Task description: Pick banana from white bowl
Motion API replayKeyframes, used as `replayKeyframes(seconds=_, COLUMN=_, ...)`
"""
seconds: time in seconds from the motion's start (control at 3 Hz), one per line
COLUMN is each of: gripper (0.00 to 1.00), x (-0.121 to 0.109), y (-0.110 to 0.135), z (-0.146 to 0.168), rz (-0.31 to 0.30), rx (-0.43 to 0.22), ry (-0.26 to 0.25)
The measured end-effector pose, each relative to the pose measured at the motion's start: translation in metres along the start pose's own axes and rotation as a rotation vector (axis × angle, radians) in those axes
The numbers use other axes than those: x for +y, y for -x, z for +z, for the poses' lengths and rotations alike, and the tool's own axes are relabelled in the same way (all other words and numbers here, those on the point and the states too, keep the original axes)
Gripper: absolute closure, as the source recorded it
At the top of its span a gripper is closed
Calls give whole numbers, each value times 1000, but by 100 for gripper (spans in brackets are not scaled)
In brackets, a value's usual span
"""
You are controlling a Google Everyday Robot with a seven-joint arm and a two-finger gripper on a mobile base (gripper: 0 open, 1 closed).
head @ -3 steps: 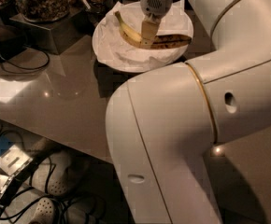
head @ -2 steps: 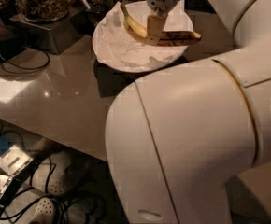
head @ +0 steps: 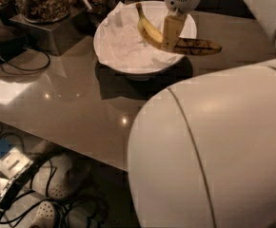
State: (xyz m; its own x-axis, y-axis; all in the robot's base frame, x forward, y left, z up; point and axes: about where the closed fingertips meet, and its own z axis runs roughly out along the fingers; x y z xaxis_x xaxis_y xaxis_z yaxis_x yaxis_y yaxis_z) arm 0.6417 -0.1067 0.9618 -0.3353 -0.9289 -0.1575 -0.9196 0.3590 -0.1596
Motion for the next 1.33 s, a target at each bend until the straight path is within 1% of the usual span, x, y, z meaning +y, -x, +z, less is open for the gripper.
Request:
replayKeyframes(seconds=0.33, gripper=100, x=1, y=-2, z=-1, rz=-11, rx=-13, ry=0)
replayKeyframes(seconds=0.67, gripper=100, x=20, y=-33, z=-15, rz=-31, rx=-49, ry=4)
replayKeyframes(seconds=1.0, gripper=100, x=20, y=-33, z=-15, rz=-31, rx=-49, ry=4)
replayKeyframes(seconds=1.33, gripper=100, x=28, y=-35, z=-17, rz=-38, rx=-55, ry=12)
